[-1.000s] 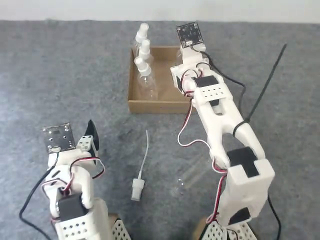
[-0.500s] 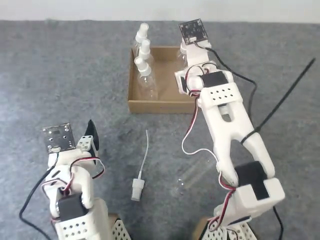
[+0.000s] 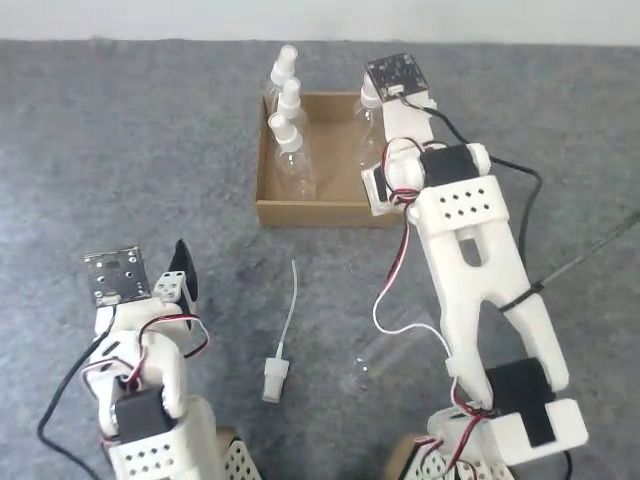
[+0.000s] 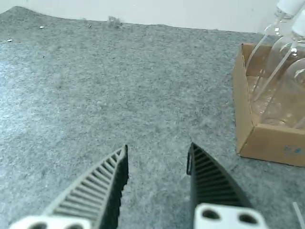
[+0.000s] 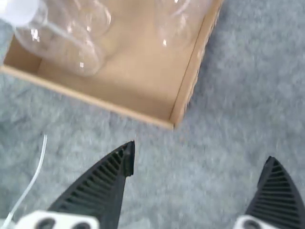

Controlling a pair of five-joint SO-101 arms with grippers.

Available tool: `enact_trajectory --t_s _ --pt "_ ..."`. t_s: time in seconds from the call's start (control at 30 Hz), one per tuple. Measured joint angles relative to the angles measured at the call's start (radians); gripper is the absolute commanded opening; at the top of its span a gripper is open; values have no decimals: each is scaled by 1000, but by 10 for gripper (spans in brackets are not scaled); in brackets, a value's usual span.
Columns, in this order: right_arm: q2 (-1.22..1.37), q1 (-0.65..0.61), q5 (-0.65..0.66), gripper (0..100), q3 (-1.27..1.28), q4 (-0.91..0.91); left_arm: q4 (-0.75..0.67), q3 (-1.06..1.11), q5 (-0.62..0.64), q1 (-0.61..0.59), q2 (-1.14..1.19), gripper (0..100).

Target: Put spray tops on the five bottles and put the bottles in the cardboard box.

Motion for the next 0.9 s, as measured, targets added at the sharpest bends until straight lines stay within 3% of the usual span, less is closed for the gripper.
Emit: enact_trajectory --t_s 0.37,0.6,0.9 --pt "-5 -31 28 358 0 290 0 20 0 0 0 188" --pt "-5 -64 190 358 0 433 0 20 0 0 0 188" --pt "-5 -64 491 358 0 457 0 20 0 0 0 188"
